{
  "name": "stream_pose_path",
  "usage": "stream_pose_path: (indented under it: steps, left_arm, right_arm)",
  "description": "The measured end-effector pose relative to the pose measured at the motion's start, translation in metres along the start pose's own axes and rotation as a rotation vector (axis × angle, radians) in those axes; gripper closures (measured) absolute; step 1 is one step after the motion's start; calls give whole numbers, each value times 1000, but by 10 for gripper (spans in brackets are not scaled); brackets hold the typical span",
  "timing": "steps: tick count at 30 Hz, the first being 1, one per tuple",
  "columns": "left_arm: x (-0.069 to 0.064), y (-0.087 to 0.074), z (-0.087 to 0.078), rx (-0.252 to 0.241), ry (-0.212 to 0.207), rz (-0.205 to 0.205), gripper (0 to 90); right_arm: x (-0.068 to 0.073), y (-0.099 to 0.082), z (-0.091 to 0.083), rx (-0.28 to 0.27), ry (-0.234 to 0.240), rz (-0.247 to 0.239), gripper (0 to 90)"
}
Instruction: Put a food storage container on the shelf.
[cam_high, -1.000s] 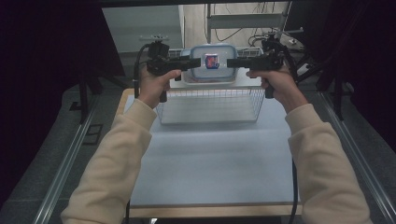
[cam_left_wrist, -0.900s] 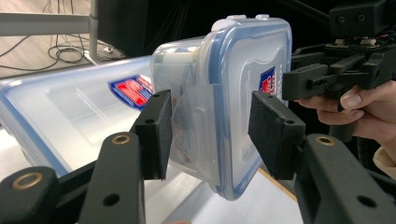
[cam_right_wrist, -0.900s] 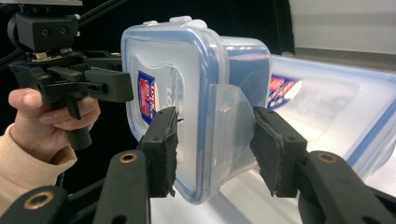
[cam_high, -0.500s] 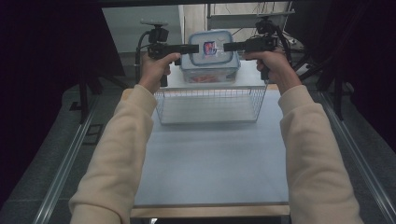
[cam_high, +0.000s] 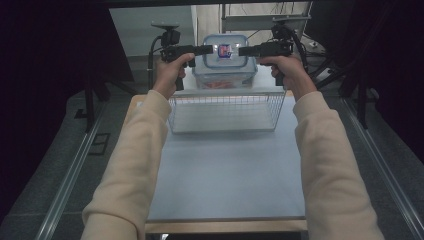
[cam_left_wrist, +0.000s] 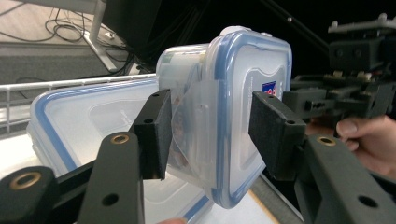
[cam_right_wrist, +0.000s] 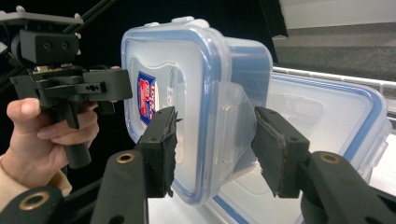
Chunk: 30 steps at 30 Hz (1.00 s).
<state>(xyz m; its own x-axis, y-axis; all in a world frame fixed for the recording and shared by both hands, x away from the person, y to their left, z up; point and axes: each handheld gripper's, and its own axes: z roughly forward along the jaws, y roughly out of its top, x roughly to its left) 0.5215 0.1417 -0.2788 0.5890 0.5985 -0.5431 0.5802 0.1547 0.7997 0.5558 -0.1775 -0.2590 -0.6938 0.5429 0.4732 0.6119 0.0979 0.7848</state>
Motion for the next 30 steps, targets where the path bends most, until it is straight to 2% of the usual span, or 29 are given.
stream_pose_path:
  steps: [5, 10, 14, 16, 18, 23, 25, 27, 29, 30]
  left_arm:
    - [4, 0, 6, 8, 13, -41, 472]
    - [10, -2, 10, -4, 5, -78, 434]
    - [13, -3, 11, 7, 16, -83, 399]
    - [14, -3, 9, -7, 17, -96, 365]
    - [15, -4, 9, -3, 32, -91, 320]
    - [14, -7, 2, -15, 8, -83, 292]
    - [12, -9, -3, -29, 6, -74, 286]
    - [10, -12, -8, -28, 1, -65, 285]
    - [9, -14, -13, -30, 2, -51, 286]
    - [8, -16, -16, -32, 4, -47, 286]
  right_arm:
    - [-1, -1, 5, -20, -21, 33, 455]
    - [-2, -3, 10, -34, -32, 69, 397]
    - [-3, -3, 14, -41, -54, 88, 322]
    - [-4, -4, 14, -54, -64, 100, 325]
    - [-5, -4, 12, -66, -75, 98, 309]
    - [-4, -6, 2, -106, -105, 84, 300]
    - [-1, -9, -5, -120, -122, 63, 338]
    - [2, -14, -11, -133, -123, 31, 425]
    - [7, -22, -19, -144, -126, -7, 577]
    - [10, -26, -22, -158, -158, -29, 659]
